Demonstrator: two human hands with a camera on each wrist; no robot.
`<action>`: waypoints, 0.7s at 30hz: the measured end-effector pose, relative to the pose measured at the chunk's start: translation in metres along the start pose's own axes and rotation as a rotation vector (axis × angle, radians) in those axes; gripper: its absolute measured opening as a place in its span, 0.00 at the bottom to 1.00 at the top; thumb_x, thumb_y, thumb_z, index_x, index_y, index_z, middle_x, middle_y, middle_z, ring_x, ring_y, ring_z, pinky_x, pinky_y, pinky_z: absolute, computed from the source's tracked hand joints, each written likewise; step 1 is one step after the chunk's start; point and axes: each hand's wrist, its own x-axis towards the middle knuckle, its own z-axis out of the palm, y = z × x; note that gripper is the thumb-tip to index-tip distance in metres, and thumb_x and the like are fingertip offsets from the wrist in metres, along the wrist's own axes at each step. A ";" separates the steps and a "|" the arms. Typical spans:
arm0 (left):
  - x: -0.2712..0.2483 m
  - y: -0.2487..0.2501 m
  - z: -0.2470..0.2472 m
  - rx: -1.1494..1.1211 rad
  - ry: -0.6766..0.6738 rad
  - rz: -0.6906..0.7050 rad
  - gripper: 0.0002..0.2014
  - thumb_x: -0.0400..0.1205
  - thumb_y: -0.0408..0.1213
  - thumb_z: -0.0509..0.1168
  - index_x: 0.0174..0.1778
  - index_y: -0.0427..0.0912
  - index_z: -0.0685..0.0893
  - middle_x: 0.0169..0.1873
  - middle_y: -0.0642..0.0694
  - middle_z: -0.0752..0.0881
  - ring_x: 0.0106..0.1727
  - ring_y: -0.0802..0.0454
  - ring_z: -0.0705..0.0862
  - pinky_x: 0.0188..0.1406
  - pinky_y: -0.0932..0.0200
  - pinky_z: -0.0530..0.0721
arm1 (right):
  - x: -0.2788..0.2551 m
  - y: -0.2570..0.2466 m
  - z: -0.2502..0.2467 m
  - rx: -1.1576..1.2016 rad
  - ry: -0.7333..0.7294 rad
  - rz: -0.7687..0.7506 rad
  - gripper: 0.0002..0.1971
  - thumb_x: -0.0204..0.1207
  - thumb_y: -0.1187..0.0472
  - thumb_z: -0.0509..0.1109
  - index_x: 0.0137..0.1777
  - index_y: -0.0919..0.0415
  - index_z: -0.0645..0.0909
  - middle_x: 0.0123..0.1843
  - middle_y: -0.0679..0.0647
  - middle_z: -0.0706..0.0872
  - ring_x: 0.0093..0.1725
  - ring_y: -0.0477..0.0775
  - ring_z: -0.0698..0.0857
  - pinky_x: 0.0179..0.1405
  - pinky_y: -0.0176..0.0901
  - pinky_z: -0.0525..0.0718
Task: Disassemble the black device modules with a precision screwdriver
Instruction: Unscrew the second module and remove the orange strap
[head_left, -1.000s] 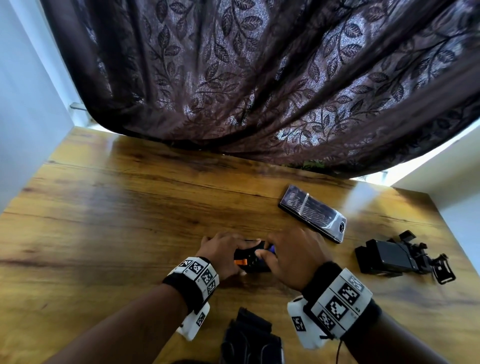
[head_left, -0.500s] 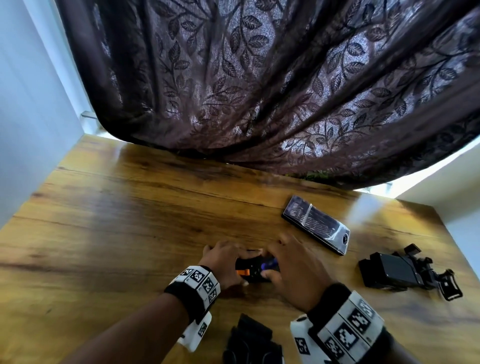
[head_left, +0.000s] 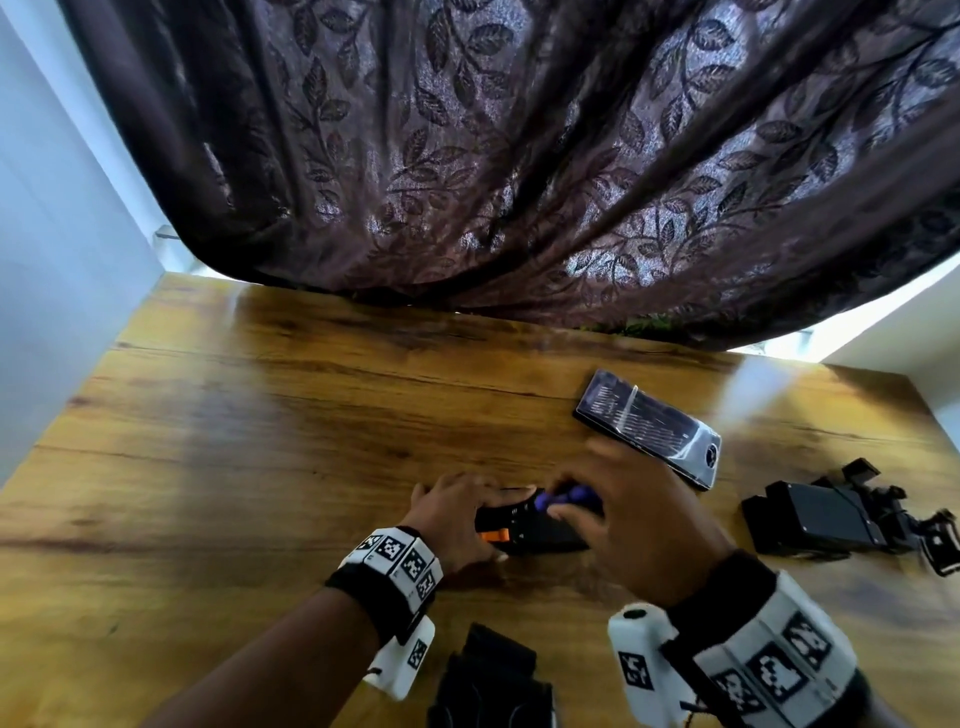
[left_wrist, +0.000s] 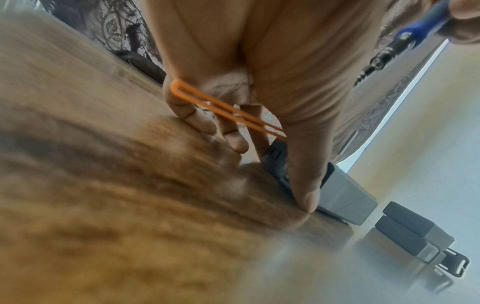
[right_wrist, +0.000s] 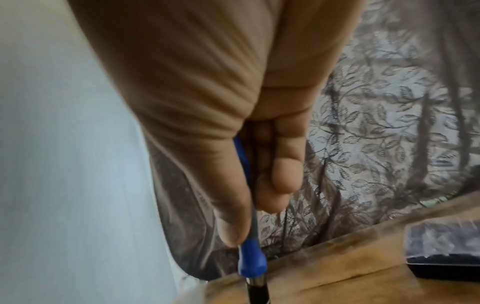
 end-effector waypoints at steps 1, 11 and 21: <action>-0.001 0.000 0.000 -0.009 -0.007 0.001 0.42 0.74 0.56 0.78 0.78 0.82 0.62 0.77 0.64 0.73 0.80 0.51 0.64 0.78 0.33 0.60 | -0.002 0.008 -0.001 0.036 0.056 0.014 0.06 0.77 0.53 0.77 0.51 0.44 0.85 0.46 0.36 0.78 0.45 0.37 0.79 0.40 0.27 0.74; -0.002 -0.001 -0.009 -0.073 -0.149 0.073 0.37 0.74 0.64 0.75 0.76 0.86 0.63 0.84 0.71 0.55 0.85 0.54 0.53 0.82 0.30 0.52 | -0.026 0.072 0.043 0.708 0.431 0.286 0.08 0.69 0.46 0.82 0.43 0.47 0.92 0.37 0.52 0.92 0.33 0.50 0.89 0.37 0.47 0.88; 0.002 0.001 -0.001 -0.064 0.008 0.178 0.04 0.78 0.52 0.74 0.48 0.65 0.89 0.67 0.79 0.71 0.76 0.66 0.61 0.77 0.50 0.53 | -0.010 0.112 0.131 1.589 0.239 0.566 0.25 0.64 0.51 0.86 0.61 0.57 0.91 0.64 0.64 0.89 0.58 0.55 0.88 0.53 0.41 0.87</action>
